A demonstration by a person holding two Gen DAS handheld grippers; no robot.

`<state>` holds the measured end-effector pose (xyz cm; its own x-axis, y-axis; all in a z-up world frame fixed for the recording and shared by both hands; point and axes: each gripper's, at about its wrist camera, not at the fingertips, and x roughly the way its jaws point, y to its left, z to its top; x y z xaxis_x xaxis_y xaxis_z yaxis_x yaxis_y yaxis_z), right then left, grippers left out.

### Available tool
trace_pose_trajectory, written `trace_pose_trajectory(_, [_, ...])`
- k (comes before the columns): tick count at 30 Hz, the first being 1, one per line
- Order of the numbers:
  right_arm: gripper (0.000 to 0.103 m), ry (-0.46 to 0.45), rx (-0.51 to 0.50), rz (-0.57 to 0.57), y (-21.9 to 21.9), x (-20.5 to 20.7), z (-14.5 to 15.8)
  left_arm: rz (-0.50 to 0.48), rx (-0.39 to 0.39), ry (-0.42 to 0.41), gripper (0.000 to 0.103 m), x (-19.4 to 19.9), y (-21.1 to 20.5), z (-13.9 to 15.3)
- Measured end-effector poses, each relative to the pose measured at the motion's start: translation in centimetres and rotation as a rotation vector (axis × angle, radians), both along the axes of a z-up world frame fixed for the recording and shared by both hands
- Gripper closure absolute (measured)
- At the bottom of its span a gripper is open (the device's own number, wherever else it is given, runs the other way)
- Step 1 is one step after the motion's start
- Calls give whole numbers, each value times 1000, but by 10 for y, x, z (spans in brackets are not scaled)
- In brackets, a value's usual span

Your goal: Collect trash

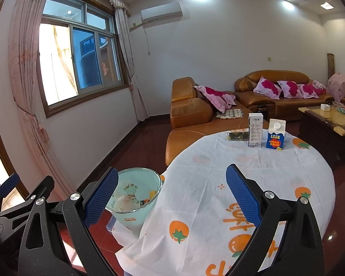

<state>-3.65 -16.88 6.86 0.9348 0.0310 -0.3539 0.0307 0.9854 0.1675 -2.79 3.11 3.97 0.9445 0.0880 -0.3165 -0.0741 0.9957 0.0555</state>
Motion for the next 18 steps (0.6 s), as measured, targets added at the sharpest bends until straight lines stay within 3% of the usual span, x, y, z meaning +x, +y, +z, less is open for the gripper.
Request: trace_pose_trajectory(18, [9,6,11,-13,-3,-1,2,1,-10,4,6,0,1,2])
